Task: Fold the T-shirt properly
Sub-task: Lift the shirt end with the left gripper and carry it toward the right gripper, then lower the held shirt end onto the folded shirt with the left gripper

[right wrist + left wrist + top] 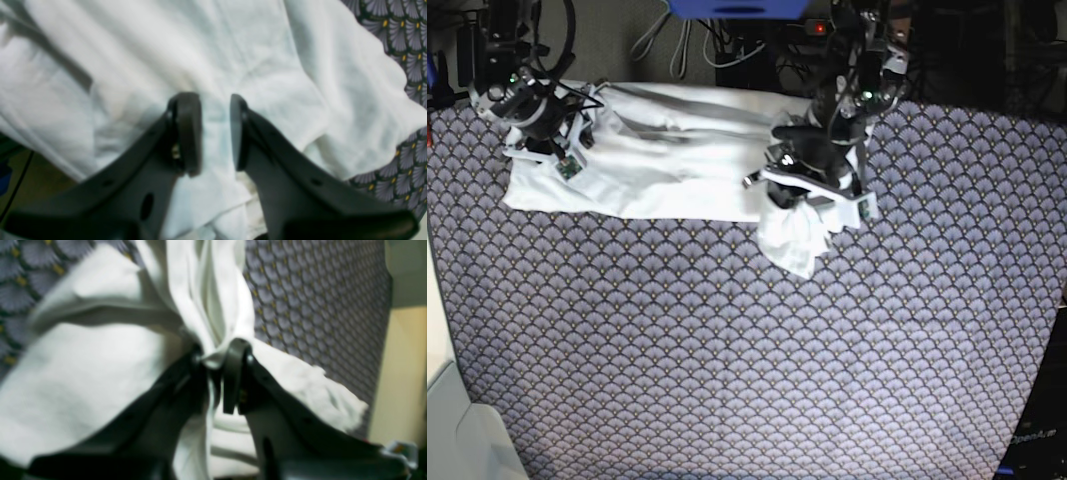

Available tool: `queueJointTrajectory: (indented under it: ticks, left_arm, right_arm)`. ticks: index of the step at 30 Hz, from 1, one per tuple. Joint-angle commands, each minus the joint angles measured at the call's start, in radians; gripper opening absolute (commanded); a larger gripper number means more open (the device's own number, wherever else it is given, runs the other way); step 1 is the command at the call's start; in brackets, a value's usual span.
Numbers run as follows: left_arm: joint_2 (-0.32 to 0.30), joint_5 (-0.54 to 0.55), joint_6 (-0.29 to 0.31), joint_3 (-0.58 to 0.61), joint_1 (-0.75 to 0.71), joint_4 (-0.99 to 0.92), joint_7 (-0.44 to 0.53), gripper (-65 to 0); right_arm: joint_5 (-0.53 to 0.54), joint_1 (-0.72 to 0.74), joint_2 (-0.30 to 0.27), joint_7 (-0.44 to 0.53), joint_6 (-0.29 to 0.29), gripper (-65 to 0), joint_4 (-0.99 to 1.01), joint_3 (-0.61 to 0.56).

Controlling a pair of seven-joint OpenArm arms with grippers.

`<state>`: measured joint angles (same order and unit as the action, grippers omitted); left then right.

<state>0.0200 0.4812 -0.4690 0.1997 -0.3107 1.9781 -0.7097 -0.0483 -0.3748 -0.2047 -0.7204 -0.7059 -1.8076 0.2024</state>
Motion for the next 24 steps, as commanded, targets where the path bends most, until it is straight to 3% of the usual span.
queueJointTrajectory:
  ticks: [1, 5, 12, 24]
  left_arm:
    - [0.008, -0.006, -0.035, 0.002, 0.011, 0.016, 0.019, -64.8]
    - [-0.022, -0.005, -0.229, 0.091, 0.060, 0.016, 0.019, -64.8]
    - [-0.030, -0.049, -0.229, 0.214, 0.146, 0.014, -0.106, -64.8]
    - [-0.033, -0.128, -0.229, 0.461, 0.233, -0.090, -0.150, -64.8]
  right_arm:
    - [-0.022, 0.003, -0.016, -0.006, 0.008, -51.0, -0.013, 0.010]
    - [-0.022, 0.003, -0.016, -0.006, 0.008, -51.0, -0.013, 0.007]
    - [-0.022, 0.003, -0.016, -0.008, 0.008, -51.0, -0.013, 0.006]
    - [-0.022, 0.003, -0.016, -0.009, 0.008, -51.0, -0.013, 0.006]
